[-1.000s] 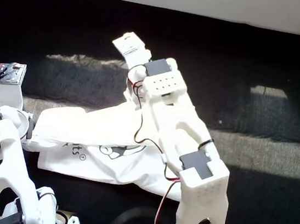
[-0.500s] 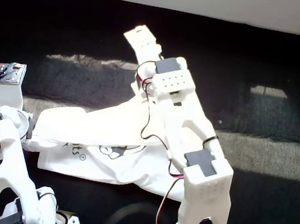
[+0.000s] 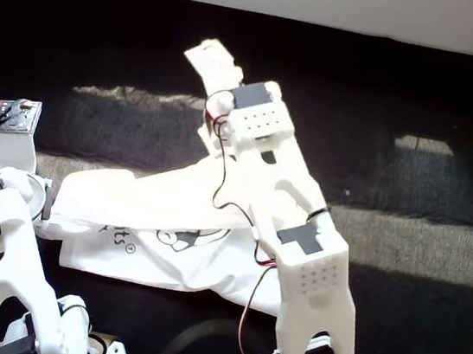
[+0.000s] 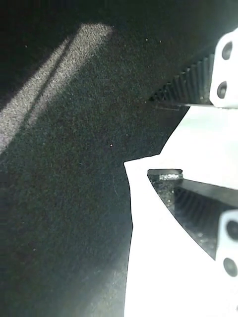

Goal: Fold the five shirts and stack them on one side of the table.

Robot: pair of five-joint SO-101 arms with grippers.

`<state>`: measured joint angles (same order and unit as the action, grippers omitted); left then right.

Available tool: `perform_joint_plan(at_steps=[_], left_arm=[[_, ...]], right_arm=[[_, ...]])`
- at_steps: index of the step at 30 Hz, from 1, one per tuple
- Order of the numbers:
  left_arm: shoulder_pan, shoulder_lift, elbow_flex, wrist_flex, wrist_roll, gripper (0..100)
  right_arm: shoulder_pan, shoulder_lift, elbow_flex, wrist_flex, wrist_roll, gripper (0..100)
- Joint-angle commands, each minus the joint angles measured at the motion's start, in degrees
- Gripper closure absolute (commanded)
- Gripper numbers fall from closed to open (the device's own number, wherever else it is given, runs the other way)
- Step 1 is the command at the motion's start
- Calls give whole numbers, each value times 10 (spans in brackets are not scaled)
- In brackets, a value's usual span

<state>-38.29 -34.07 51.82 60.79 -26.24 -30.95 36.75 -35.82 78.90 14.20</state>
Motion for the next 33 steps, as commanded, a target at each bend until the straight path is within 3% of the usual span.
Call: perform_joint_plan(at_steps=[1, 25, 33], left_arm=[[5, -8, -3, -4, -3, 991], [5, -8, -3, -5, -3, 991], [5, -8, -3, -4, -3, 991]], right_arm=[[-13, -9, -71, 46, -4, 800], [-47, 95, -53, 27, 0, 804], [-36, 96, -53, -6, -4, 993]])
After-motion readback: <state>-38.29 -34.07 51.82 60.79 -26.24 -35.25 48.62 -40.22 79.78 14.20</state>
